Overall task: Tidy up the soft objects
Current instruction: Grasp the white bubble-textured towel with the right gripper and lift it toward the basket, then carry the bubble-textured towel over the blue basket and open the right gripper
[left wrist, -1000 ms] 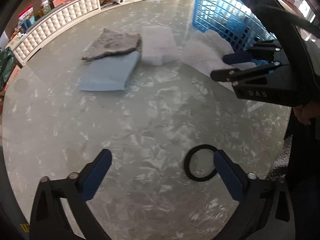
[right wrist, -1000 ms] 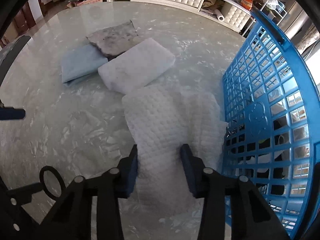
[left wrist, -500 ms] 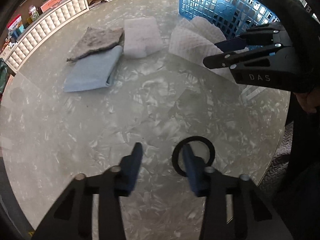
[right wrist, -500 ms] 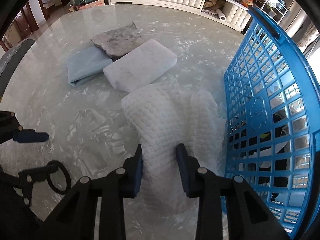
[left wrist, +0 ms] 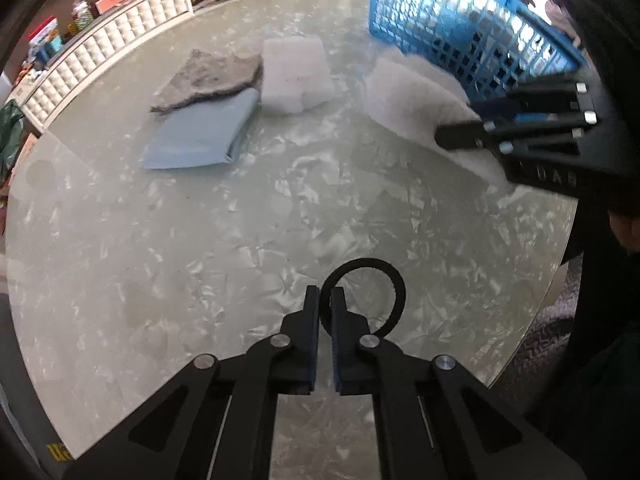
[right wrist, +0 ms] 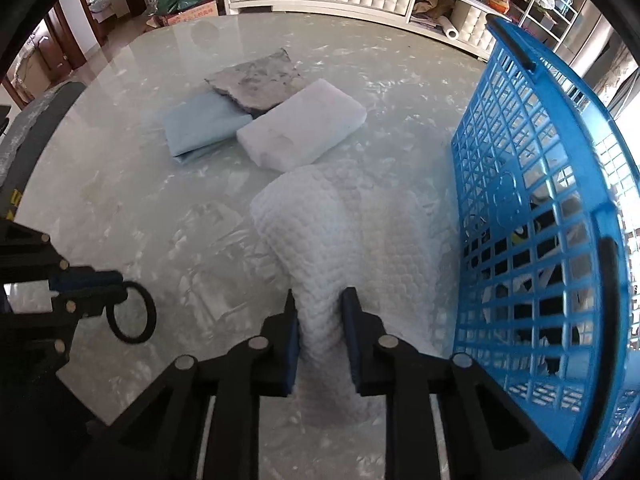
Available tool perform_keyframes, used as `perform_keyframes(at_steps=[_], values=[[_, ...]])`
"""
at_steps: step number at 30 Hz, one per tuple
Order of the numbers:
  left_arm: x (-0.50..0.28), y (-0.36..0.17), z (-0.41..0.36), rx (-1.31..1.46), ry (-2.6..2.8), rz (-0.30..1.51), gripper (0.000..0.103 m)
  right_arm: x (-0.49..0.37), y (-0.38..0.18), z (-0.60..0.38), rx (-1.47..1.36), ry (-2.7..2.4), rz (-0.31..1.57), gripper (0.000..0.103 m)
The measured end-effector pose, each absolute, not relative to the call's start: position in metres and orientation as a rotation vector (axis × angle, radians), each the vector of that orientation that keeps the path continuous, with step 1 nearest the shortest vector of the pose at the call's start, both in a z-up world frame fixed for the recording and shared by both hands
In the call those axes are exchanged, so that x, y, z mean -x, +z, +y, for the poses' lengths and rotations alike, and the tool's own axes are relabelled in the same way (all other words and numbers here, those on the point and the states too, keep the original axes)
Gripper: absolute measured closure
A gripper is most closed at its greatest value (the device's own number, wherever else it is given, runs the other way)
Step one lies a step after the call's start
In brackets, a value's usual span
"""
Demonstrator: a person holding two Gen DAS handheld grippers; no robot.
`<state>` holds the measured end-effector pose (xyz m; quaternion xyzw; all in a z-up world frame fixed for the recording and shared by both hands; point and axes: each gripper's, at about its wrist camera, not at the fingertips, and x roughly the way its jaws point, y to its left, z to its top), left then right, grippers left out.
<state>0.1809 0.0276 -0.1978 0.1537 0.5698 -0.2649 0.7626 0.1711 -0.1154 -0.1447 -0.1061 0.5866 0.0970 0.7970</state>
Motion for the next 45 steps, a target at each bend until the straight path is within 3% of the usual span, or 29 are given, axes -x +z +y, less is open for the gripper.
perform_keyframes(at_steps=[27,45], values=[[-0.145,-0.09,0.059,-0.226,-0.42,1.096,0.099,-0.103,-0.025,-0.125,0.177,0.331,1.089,0.091],[-0.142,-0.001,0.022,-0.244,-0.436,0.918,0.099,-0.119,0.044,-0.186,0.217,0.321,0.905,0.091]])
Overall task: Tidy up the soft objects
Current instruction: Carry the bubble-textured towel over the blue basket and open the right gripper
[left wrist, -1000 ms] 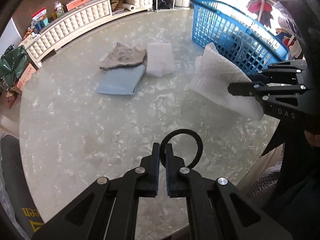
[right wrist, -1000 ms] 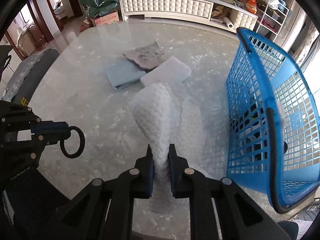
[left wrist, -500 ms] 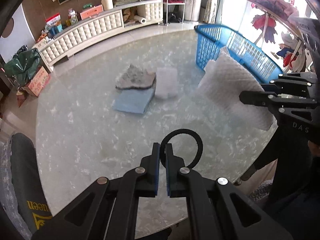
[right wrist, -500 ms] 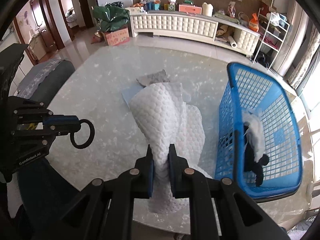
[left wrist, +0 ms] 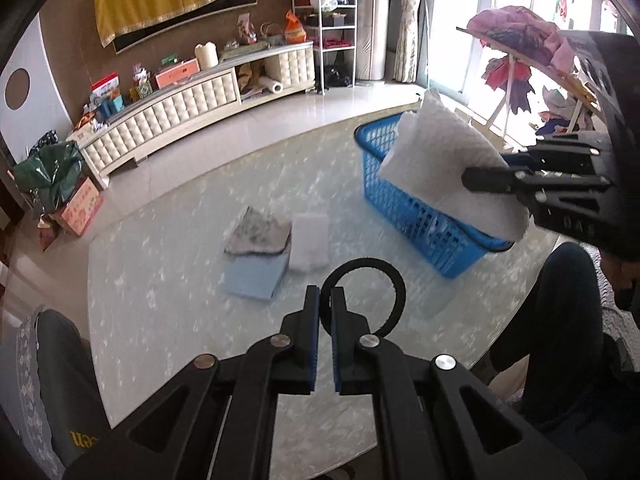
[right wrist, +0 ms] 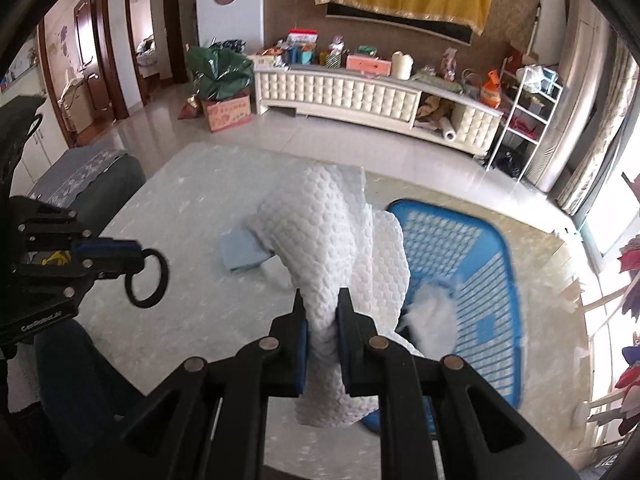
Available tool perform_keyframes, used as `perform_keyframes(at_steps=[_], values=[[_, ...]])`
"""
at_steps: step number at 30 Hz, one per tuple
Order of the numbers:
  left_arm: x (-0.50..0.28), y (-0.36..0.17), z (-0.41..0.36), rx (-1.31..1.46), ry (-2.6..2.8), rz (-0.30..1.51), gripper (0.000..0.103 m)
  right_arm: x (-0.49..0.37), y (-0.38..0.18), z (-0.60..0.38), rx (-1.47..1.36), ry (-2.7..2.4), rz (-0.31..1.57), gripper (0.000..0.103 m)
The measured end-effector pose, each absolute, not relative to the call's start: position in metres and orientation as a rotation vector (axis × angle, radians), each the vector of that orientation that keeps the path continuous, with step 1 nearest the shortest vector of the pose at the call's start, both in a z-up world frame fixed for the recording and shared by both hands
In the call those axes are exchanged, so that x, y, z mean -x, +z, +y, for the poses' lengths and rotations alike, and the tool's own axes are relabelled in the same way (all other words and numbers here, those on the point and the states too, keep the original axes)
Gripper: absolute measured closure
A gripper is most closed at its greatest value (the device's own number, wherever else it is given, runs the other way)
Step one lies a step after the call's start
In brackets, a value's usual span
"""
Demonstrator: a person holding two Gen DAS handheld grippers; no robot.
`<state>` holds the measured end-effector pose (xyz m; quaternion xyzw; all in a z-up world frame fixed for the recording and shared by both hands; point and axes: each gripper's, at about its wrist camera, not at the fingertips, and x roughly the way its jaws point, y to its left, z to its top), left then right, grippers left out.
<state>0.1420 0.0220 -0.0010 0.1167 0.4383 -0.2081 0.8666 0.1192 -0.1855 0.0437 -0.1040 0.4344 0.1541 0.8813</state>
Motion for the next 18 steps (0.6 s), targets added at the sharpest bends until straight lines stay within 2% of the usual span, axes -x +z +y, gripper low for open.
perform_keyframes(at_steps=[9,18], values=[[-0.154,0.01,-0.003,-0.212,-0.481,0.894,0.099,-0.146,0.03,-0.229,0.256,0.233,0.902,0.091],[-0.174,-0.002,-0.019,-0.209,-0.487,0.921,0.099,-0.177,-0.004,-0.25,0.342,0.151,0.95,0.091]])
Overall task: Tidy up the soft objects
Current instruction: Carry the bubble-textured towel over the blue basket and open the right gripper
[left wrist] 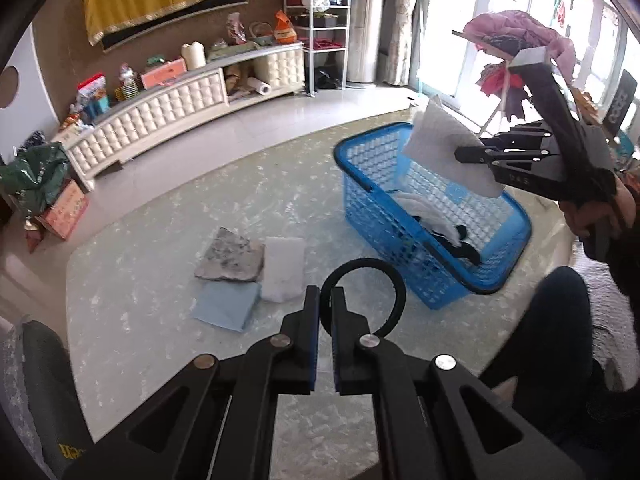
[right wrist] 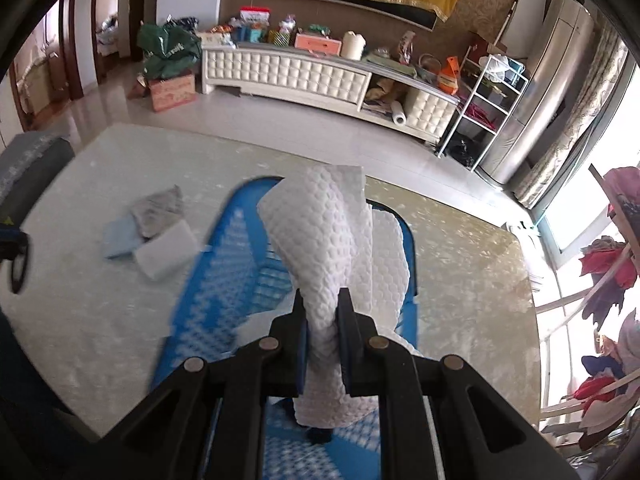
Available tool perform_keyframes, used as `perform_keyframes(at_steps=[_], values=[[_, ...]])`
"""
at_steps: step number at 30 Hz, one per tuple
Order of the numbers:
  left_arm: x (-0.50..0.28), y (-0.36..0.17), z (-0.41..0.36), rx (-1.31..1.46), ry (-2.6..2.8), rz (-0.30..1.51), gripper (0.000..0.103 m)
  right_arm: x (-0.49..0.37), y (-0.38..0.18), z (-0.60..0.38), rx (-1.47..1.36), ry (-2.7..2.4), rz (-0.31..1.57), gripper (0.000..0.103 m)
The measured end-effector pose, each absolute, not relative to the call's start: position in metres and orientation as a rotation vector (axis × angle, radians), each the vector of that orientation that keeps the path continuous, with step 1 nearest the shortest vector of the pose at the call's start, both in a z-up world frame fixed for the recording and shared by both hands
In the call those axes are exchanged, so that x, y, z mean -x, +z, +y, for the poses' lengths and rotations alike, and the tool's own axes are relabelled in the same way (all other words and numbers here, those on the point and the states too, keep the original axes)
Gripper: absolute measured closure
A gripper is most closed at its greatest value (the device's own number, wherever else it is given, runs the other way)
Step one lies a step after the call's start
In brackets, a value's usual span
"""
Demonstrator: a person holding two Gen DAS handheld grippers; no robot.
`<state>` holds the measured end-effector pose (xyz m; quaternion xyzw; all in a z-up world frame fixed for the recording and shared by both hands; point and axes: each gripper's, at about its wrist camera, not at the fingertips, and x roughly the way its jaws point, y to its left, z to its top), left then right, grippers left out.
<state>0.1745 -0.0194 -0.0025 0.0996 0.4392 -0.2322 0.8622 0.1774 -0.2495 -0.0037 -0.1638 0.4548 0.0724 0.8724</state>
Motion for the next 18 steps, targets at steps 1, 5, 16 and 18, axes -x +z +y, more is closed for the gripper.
perform_keyframes(at_steps=[1,5,16,18], values=[[-0.176,-0.004,-0.021,-0.216,-0.473,0.915,0.099,-0.185,-0.01,-0.254,0.36,0.139,0.948,0.091],[-0.179,-0.009,-0.022,-0.234,-0.436,0.895,0.099,-0.204,-0.038,-0.253,0.384,0.143,1.001,0.091],[-0.193,-0.032,-0.011,-0.21,-0.436,0.937,0.099,-0.232,-0.074,-0.237,0.457,0.208,1.135,0.091],[-0.196,-0.037,-0.008,-0.208,-0.441,0.948,0.099,-0.236,-0.077,-0.24,0.421,0.234,1.178,0.091]])
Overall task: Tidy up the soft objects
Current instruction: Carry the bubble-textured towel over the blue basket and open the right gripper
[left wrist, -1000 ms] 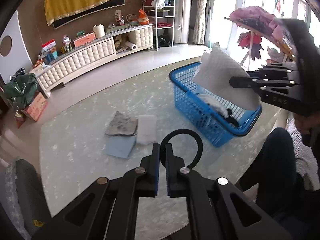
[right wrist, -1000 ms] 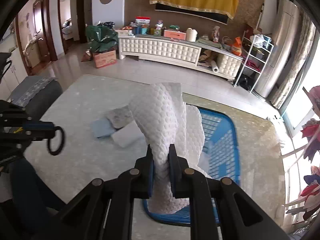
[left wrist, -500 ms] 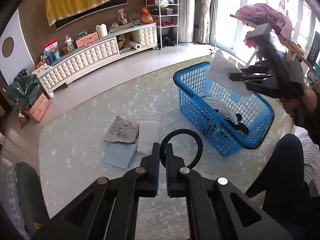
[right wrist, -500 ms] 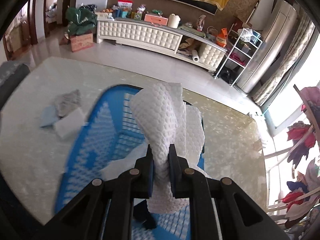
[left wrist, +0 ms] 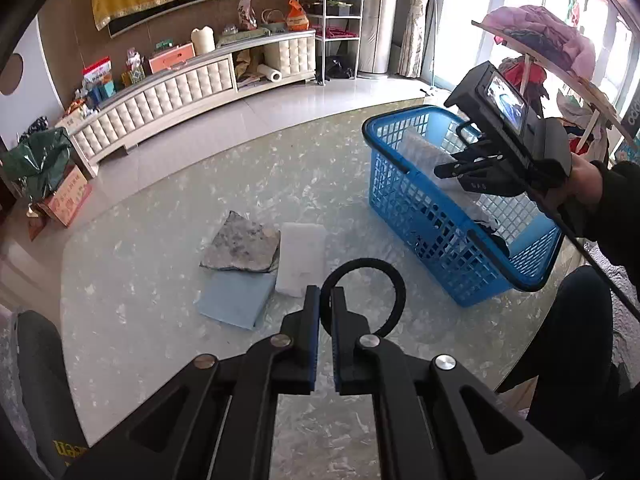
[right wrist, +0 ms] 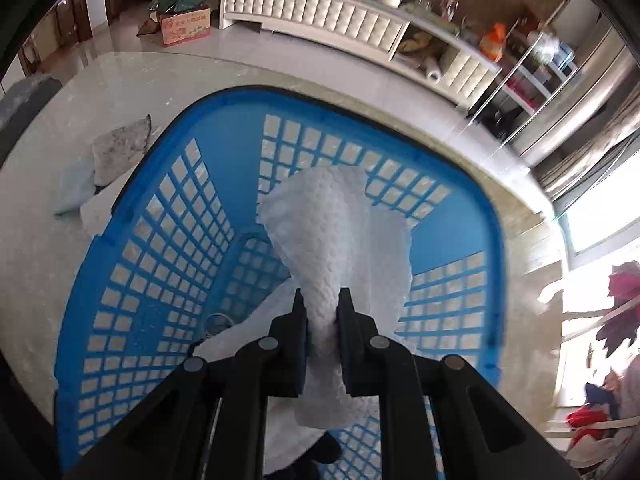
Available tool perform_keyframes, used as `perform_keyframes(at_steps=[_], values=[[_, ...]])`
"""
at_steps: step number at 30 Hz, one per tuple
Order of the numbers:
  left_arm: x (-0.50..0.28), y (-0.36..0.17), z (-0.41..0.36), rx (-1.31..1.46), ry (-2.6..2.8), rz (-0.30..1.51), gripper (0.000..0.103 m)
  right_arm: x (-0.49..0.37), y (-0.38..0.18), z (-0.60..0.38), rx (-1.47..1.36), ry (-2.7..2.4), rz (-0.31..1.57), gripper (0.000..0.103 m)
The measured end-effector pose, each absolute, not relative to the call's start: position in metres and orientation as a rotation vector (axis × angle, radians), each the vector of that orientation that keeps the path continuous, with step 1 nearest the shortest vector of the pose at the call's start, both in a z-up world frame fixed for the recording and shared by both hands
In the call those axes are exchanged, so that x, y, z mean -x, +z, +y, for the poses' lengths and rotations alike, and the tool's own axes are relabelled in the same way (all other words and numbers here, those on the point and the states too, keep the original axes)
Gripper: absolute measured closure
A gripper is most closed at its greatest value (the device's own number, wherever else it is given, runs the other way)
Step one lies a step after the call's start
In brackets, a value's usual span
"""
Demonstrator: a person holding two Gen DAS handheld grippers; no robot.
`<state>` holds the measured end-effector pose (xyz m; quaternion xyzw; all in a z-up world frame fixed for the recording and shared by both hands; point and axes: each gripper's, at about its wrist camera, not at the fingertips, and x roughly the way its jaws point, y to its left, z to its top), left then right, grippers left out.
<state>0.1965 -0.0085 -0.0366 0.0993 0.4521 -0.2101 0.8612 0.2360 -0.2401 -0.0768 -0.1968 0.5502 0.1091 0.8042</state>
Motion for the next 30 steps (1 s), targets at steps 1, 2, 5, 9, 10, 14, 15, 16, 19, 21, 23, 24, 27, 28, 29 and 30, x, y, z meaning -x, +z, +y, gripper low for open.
perform_keyframes(at_steps=[1,2,5,9,10,14,15,16,19,21,23,24,27,28,29,30], values=[[-0.198,-0.038,-0.007,-0.204,-0.443,0.952,0.099,-0.239,-0.079,-0.239,0.413,0.241,1.195,0.091],[-0.2,-0.04,-0.006,-0.198,-0.445,0.956,0.099,-0.241,-0.08,-0.239,0.404,0.247,1.212,0.09],[-0.204,-0.044,-0.003,-0.181,-0.447,0.966,0.099,-0.248,-0.087,-0.238,0.391,0.278,1.268,0.089],[-0.205,-0.05,-0.002,-0.174,-0.45,0.98,0.099,-0.246,-0.086,-0.235,0.422,0.281,1.275,0.082],[-0.206,-0.051,-0.001,-0.173,-0.45,0.984,0.099,-0.245,-0.085,-0.233,0.425,0.281,1.272,0.079],[-0.203,-0.05,0.002,-0.169,-0.447,0.991,0.099,-0.234,-0.078,-0.233,0.424,0.281,1.26,0.054],[-0.203,-0.049,0.003,-0.166,-0.446,0.991,0.099,-0.23,-0.074,-0.233,0.421,0.281,1.254,0.046],[-0.201,-0.047,0.004,-0.163,-0.445,0.989,0.099,-0.226,-0.071,-0.233,0.415,0.281,1.251,0.038],[-0.198,-0.043,0.005,-0.159,-0.441,0.982,0.099,-0.218,-0.061,-0.238,0.402,0.28,1.233,0.018],[-0.195,-0.04,0.005,-0.16,-0.437,0.976,0.099,-0.212,-0.054,-0.24,0.399,0.274,1.216,0.017],[-0.19,-0.036,0.004,-0.157,-0.439,0.965,0.099,-0.204,-0.044,-0.243,0.389,0.269,1.207,0.009],[-0.189,-0.034,0.005,-0.156,-0.439,0.96,0.099,-0.201,-0.038,-0.245,0.381,0.268,1.2,0.007],[-0.183,-0.029,0.006,-0.143,-0.435,0.949,0.099,-0.188,-0.024,-0.247,0.369,0.258,1.172,0.006],[-0.182,-0.026,0.006,-0.139,-0.435,0.946,0.099,-0.185,-0.02,-0.247,0.366,0.256,1.166,0.006],[-0.179,-0.024,0.006,-0.137,-0.438,0.944,0.099,-0.179,-0.015,-0.248,0.364,0.253,1.158,0.006],[-0.178,-0.022,0.004,-0.137,-0.441,0.942,0.099,-0.175,-0.012,-0.249,0.364,0.252,1.153,0.006]])
